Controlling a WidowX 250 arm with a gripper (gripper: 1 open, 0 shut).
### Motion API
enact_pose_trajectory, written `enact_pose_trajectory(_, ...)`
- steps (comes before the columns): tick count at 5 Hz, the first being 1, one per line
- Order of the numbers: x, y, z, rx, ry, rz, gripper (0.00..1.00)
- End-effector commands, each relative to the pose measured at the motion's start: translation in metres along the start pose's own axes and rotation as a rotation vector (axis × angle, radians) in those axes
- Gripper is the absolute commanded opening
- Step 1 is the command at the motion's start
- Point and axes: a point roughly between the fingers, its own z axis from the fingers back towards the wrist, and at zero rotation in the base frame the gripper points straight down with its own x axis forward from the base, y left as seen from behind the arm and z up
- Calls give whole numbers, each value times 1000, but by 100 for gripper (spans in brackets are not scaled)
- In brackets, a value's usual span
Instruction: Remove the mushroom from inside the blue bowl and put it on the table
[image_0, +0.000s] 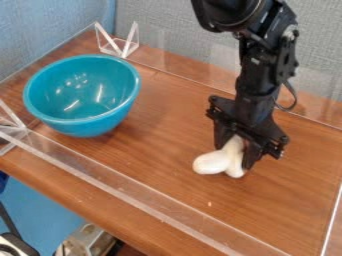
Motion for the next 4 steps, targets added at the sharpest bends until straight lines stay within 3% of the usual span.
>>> enact_pose_trajectory(1, 2, -11, 17, -10, -60, -18, 0)
enact_pose_trajectory(4, -4, -20, 13, -20, -48, -15, 0)
